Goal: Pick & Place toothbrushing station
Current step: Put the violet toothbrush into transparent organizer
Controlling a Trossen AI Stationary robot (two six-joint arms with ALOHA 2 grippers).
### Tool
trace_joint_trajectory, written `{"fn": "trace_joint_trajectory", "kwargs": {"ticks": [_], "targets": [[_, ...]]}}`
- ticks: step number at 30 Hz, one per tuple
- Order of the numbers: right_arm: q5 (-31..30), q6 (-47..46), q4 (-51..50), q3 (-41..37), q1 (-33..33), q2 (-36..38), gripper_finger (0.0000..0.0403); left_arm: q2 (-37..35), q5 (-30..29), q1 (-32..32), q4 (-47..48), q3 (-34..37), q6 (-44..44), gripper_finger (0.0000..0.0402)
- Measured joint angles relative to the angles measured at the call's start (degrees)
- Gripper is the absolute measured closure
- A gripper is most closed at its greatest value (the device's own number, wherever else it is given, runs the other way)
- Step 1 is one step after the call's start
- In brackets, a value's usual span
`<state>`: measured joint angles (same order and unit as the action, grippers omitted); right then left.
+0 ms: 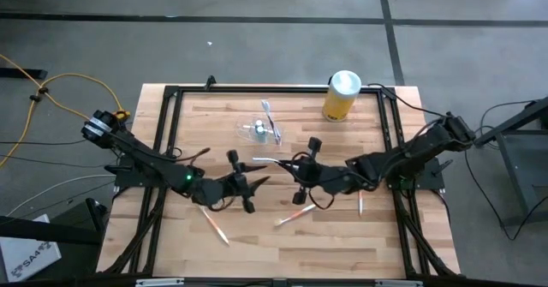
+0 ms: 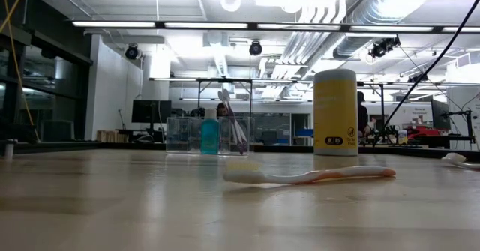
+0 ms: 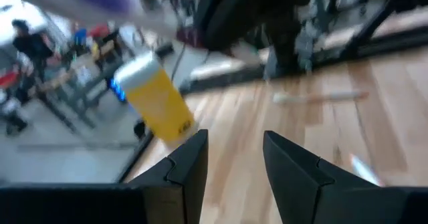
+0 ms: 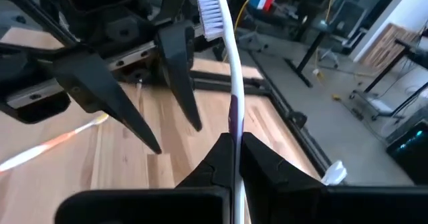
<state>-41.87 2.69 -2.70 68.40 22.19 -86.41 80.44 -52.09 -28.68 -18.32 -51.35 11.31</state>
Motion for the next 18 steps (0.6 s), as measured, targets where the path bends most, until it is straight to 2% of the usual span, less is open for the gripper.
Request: {"fn": "trace_joint_trajectory", "kwargs": {"ticks": [5, 18], "targets": [[-2.8, 3.1, 3.5, 0.0, 2.5, 0.0, 0.0399, -0.1, 1.0, -0.4, -9.3, 0.0, 10.4, 0.0263], [-4.6, 6.8, 10.9, 0.0, 8.3, 0.0, 0.0399, -0.1, 0.8, -3.4, -15.4, 0.0, 19.9, 0.0263]]}}
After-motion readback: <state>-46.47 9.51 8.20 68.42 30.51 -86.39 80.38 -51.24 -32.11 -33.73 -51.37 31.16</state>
